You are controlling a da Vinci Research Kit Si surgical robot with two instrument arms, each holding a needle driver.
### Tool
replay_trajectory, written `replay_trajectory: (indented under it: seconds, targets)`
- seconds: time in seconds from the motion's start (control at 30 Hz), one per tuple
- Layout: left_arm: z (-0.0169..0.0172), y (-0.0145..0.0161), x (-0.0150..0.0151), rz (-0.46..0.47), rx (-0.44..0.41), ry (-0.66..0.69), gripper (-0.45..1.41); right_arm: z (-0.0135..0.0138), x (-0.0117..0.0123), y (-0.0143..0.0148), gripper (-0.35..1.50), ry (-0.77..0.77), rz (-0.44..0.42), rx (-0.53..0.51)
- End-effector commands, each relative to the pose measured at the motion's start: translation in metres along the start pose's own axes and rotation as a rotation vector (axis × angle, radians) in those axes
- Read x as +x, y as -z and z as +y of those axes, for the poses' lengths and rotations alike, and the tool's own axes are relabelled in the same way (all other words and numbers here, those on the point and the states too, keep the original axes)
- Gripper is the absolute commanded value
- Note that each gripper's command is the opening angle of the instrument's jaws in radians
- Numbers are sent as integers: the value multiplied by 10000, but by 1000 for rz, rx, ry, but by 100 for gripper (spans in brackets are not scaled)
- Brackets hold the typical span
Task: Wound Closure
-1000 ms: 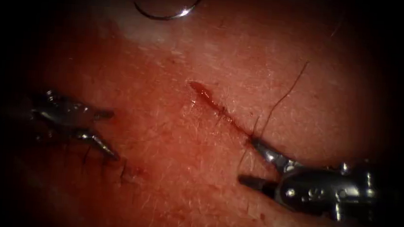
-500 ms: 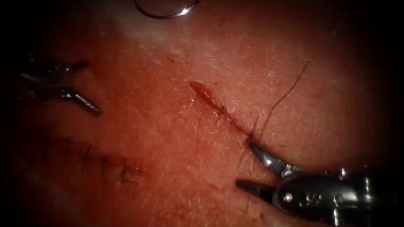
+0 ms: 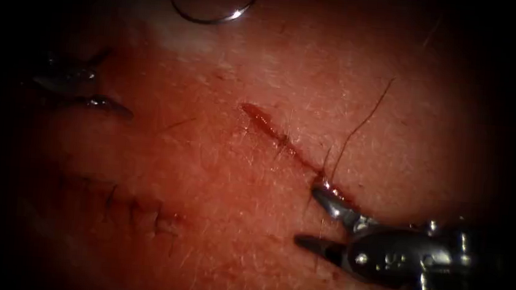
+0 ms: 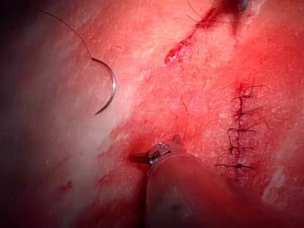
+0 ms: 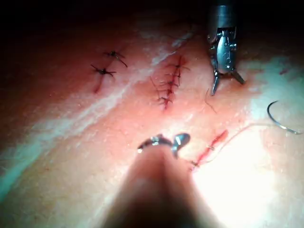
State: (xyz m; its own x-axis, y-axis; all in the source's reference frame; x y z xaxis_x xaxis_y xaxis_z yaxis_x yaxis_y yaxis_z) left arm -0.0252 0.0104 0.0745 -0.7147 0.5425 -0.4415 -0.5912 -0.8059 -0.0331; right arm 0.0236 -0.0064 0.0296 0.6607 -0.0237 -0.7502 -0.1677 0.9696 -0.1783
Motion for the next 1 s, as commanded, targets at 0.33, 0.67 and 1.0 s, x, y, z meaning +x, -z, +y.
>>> replay_trajectory:
  seconds: [0.33, 0.67, 1.0]
  targets:
    - [-2, 48, 56, 328, -62, 122, 49, -7, 2, -3, 116, -2, 1, 4]
    - [78, 84, 135, 621, -344, 57, 3, 9, 23, 14, 109, -72, 32, 30]
    - [126, 88, 165, 630, -522, -39, 39, 51, 31, 42, 91, -187, 87, 121]
